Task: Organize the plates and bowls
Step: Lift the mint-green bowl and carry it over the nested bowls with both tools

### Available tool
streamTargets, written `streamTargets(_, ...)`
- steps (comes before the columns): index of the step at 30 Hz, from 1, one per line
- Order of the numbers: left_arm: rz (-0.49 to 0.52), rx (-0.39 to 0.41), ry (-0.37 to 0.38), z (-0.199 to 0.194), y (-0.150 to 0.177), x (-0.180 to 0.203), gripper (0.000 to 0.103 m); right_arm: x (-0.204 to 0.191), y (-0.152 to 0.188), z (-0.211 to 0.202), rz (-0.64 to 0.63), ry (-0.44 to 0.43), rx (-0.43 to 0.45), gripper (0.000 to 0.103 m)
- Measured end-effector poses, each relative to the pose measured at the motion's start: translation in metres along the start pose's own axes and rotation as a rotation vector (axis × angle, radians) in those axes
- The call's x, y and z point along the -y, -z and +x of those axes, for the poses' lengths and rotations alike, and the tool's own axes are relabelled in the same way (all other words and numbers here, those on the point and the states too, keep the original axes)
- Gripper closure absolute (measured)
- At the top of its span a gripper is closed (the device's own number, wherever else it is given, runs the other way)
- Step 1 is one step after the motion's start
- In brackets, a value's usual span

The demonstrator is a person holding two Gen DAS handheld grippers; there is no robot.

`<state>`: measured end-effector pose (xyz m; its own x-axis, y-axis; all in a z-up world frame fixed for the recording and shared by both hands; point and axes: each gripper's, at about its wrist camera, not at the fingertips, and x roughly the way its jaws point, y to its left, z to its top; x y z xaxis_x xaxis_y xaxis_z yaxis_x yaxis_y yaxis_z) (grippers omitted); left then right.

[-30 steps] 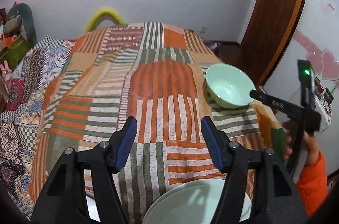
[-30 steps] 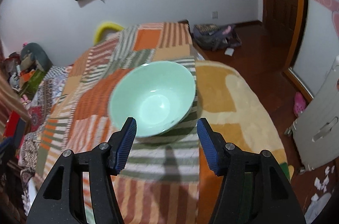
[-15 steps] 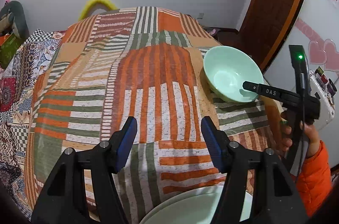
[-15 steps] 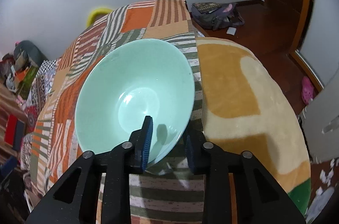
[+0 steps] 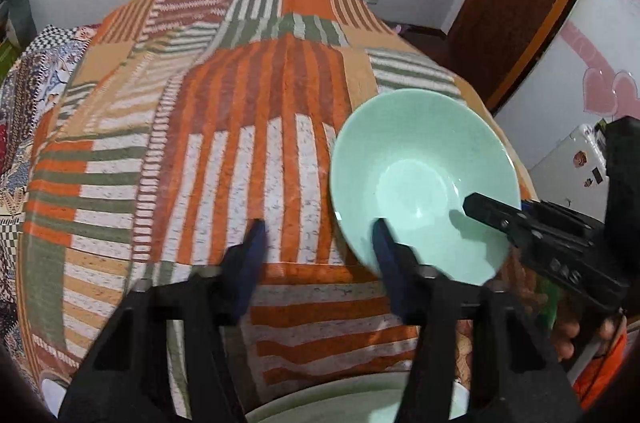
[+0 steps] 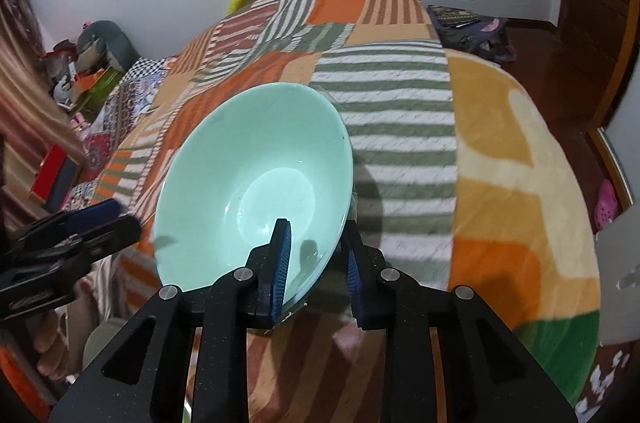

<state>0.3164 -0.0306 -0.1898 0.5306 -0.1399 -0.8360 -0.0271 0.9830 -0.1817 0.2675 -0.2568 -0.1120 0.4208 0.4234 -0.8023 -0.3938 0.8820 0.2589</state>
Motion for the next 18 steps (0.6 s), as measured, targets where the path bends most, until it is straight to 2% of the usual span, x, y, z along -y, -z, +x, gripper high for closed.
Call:
streamTargets(3,0.018,-0.020,0.003,0.011,-0.001,0.006,0.070,-0.001,0.004,0.002,-0.004,-0.020,-0.013,0.080)
streamTargets(6,0.045,-0.036,0.014,0.019,-0.001,0.016,0.085,-0.001,0.004,0.004,0.006,-0.028,-0.014,0.080)
streamTargets(10,0.073,-0.016,-0.018,0.020,0.000,0.022,0.087,-0.002,0.001,0.009,0.030,-0.020,-0.019,0.080)
streamTargets(12,0.068,-0.025,-0.009,0.019,0.000,0.020,0.090,-0.003,0.002,0.006,0.033,-0.013,-0.017,0.080)
streamTargets(15,0.044,-0.037,0.016,0.016,0.001,0.016,0.090,-0.005,0.002,-0.001,0.037,-0.006,-0.003,0.080)
streamTargets(18,0.042,-0.015,0.015,0.003,0.005,0.017,0.090,-0.007,0.003,-0.006,0.046,-0.014,0.006,0.080)
